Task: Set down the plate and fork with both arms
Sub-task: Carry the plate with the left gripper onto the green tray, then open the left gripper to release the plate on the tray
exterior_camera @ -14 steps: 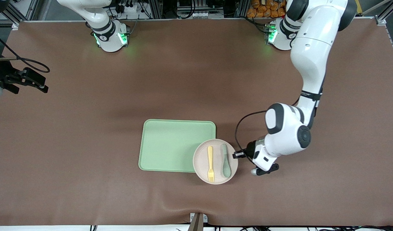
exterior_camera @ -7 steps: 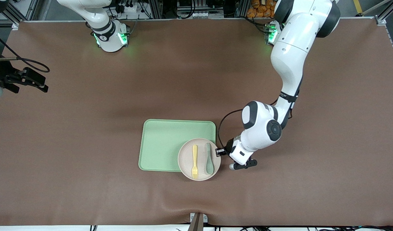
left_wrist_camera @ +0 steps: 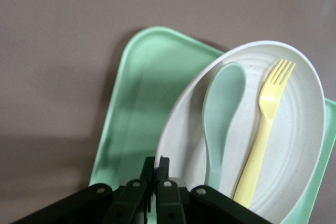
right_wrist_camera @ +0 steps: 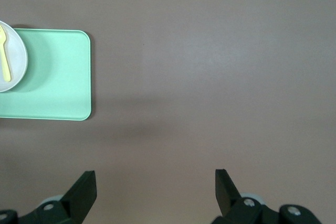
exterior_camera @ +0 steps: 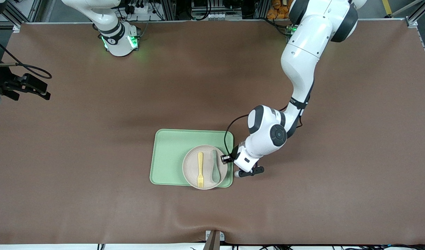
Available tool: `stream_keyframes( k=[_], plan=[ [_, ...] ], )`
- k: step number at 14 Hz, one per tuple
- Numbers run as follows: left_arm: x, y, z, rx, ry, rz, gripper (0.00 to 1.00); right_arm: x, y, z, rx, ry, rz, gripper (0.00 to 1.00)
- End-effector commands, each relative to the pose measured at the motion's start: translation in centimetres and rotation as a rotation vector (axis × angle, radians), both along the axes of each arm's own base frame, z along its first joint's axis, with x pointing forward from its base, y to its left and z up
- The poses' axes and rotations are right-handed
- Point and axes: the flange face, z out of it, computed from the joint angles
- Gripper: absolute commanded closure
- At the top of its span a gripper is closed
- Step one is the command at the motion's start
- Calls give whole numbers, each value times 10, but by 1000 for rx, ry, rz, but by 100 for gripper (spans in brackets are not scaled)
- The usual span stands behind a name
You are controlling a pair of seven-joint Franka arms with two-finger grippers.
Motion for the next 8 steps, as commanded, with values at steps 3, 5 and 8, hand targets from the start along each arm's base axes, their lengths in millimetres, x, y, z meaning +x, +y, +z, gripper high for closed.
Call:
stream_keyframes(
  k=[3, 5, 8],
  plan=[
    [-9, -14, -15, 12, 3, -12, 100, -4, -4, -1, 11, 39, -13, 0],
    [-11, -16, -18, 18, 4, -18, 100, -6, 2, -2, 11, 55, -1, 0],
    [-13, -16, -24, 23, 11, -17, 84, -7, 15, 0, 10, 50, 24, 0]
  ],
)
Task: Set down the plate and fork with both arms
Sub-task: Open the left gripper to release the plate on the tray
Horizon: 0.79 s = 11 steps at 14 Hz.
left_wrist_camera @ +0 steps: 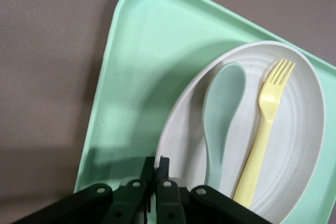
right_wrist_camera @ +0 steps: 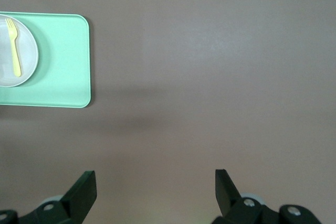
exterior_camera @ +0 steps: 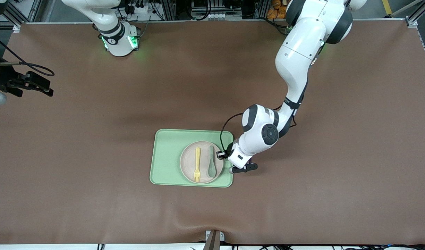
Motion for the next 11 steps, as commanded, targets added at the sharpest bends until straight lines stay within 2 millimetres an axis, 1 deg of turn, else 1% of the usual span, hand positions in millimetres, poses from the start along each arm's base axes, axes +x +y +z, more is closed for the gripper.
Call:
stream_keyframes(
  k=[1, 2, 4, 6, 7, 8, 9, 10, 11],
  plan=[
    [1, -3, 0, 6, -14, 9, 1, -1, 14, 4, 10, 3, 20, 0],
    [0, -7, 4, 3, -17, 7, 0, -2, 22, 4, 10, 1, 33, 0],
    [4, -5, 15, 1, -31, 9, 0, -1, 37, 3, 11, -5, 57, 0],
    [14, 2, 46, -11, -59, 12, 0, 10, 50, -9, 62, -2, 63, 0],
    [21, 12, 64, -13, -64, 17, 0, 17, 61, -18, 106, -4, 68, 0],
    [31, 28, 88, 4, -71, 16, 0, 26, 74, -30, 132, -3, 81, 0],
    [37, 44, 115, 29, -71, 2, 0, 35, 90, -42, 134, -6, 102, 0],
    [41, 59, 147, 59, -73, -16, 0, 49, 107, -51, 136, -24, 113, 0],
    [47, 82, 177, 93, -73, -21, 0, 62, 123, -63, 138, -31, 93, 0]
  ],
)
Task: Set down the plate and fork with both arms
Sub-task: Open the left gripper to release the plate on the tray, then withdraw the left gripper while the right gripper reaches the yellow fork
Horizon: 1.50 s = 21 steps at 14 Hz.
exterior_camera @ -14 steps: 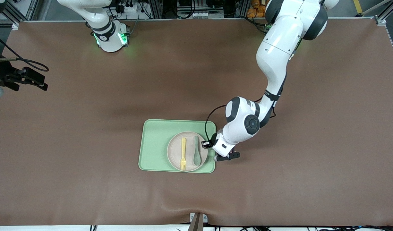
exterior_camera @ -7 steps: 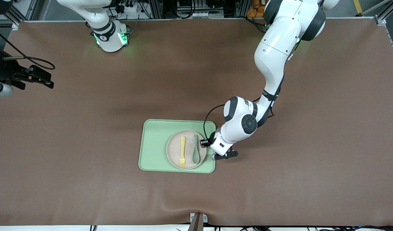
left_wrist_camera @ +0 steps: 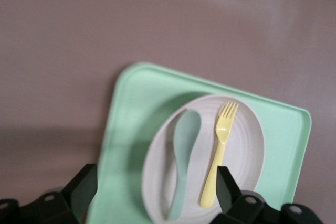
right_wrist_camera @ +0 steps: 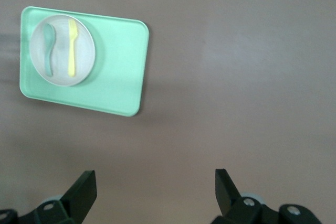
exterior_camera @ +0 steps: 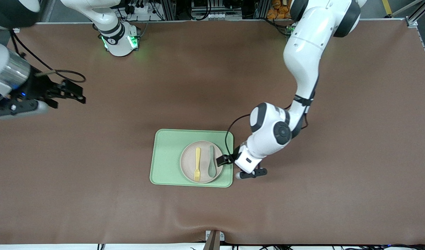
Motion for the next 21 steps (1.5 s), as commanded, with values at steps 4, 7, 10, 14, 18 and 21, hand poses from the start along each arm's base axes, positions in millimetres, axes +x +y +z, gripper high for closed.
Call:
stream_keyframes(
  k=[4, 7, 10, 14, 18, 21],
  plan=[
    [12, 151, 149, 158, 85, 15, 0, 73, 119, -60, 32, -24, -74, 0],
    [7, 264, 199, 146, 186, 91, 0, 93, 162, -101, 38, -34, -90, 0],
    [-28, 303, 247, 262, 255, 62, 0, 103, 194, -143, 51, -70, -109, 0],
    [-61, 315, 297, 361, 238, 50, 0, 103, 261, -227, 15, -167, -103, 0],
    [-72, 337, 312, 364, 229, 55, 0, 92, 298, -287, -2, -174, -56, 0],
    [-73, 344, 312, 408, 221, 60, 0, 83, 316, -313, -81, -199, -14, 11]
  ],
)
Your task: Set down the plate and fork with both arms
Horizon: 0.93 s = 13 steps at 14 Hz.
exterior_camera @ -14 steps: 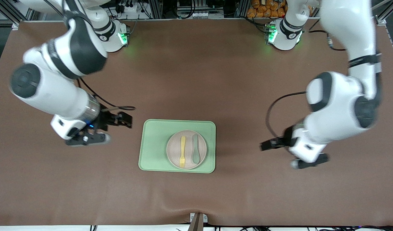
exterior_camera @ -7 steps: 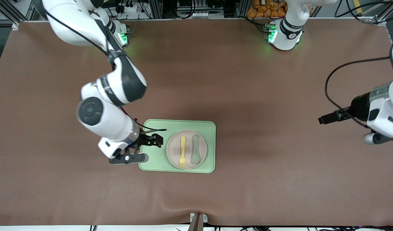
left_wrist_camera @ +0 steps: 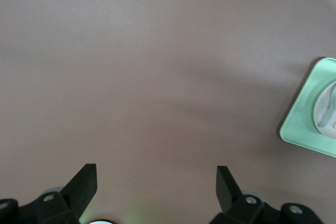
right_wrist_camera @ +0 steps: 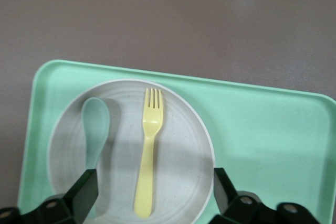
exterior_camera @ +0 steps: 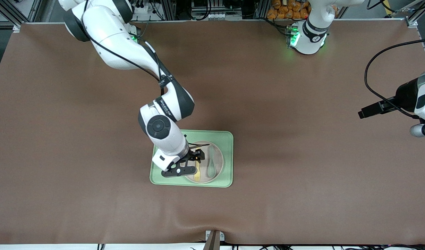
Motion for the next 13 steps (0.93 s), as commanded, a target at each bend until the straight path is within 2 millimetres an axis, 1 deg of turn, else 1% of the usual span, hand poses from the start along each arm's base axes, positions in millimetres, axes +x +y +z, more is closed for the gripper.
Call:
stream_keyframes(
  k=[1, 2, 3, 4, 5, 6, 7, 8, 9, 10, 11, 13],
  plan=[
    [-9, 4, 5, 59, -8, -20, 0, 1, 13, -10, -50, -37, 12, 16],
    [-13, 0, 10, 72, -15, -29, 0, 1, 15, -16, -43, -47, 13, 17],
    [-17, -1, 14, 96, -27, -38, 0, -2, 21, -26, -42, -51, 22, 17],
    [-19, -8, 14, 101, -35, -54, 0, -5, 25, -36, -48, -44, 28, 17],
    [-23, -13, 13, 97, -44, -68, 0, -7, 27, -42, -48, -46, 32, 17],
    [-32, -19, 8, 95, -55, -85, 0, -8, 29, -45, -51, -44, 36, 17],
    [-40, -23, 9, 98, -99, -97, 0, -9, 29, -48, -63, -45, 44, 19],
    [-46, -24, 11, 97, -122, -109, 0, -10, 29, -49, -72, -44, 49, 21],
    [-47, -23, 13, 94, -123, -134, 0, -10, 28, -52, -71, -40, 47, 23],
    [-49, -23, 10, 95, -103, -156, 0, -10, 27, -59, -75, -35, 46, 24],
    [-52, -22, 10, 95, -85, -152, 0, -10, 27, -60, -73, -34, 42, 28],
    [-56, -19, 12, 93, -63, -158, 0, -12, 29, -62, -71, -30, 21, 28]
  ],
)
